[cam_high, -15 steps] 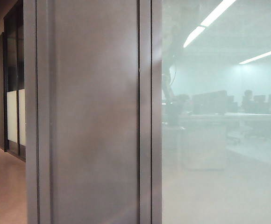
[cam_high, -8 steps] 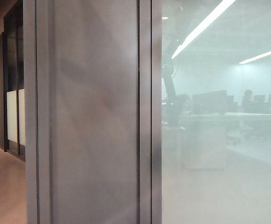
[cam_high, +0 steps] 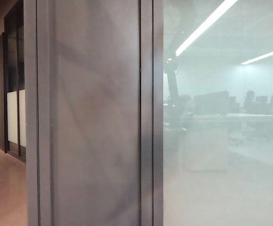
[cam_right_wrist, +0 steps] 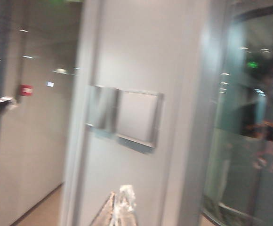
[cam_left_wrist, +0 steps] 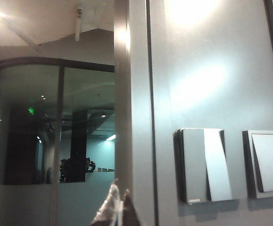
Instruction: Raise the arm to find the leftmost switch on the wall and turn off the lights.
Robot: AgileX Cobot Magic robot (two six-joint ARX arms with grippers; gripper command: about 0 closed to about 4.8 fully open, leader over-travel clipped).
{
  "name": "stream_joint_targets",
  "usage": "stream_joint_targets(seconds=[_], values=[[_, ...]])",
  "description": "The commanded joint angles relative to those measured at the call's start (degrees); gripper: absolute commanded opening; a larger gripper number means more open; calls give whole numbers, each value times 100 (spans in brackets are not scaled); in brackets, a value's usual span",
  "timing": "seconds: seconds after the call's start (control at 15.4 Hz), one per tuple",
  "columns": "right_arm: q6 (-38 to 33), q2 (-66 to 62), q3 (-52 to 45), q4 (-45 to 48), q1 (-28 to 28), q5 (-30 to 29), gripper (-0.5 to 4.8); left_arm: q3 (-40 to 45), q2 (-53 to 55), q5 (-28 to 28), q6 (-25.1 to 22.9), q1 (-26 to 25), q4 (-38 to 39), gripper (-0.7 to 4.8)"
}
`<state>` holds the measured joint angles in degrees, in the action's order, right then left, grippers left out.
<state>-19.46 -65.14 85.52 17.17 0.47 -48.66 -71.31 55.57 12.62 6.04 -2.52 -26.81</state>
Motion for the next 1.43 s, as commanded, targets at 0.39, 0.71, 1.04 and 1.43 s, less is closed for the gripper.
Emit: stream_joint_targets(seconds=[0.39, 0.71, 1.04, 1.43], values=[[-55, 28, 48, 111, 9, -59, -1, -855, 758, 557, 507, 72, -549, -6], [-74, 42, 48, 111, 9, -125, -1, -2769, 2081, 713, 492, 970, -63, -5], [-74, 50, 48, 136, 9, -122, -1, -3206, 2846, 645, 492, 1104, 251, -6], [-160, 46, 48, 83, 9, -258, -1, -3215, 3180, 669, 496, 1110, -247, -6]])
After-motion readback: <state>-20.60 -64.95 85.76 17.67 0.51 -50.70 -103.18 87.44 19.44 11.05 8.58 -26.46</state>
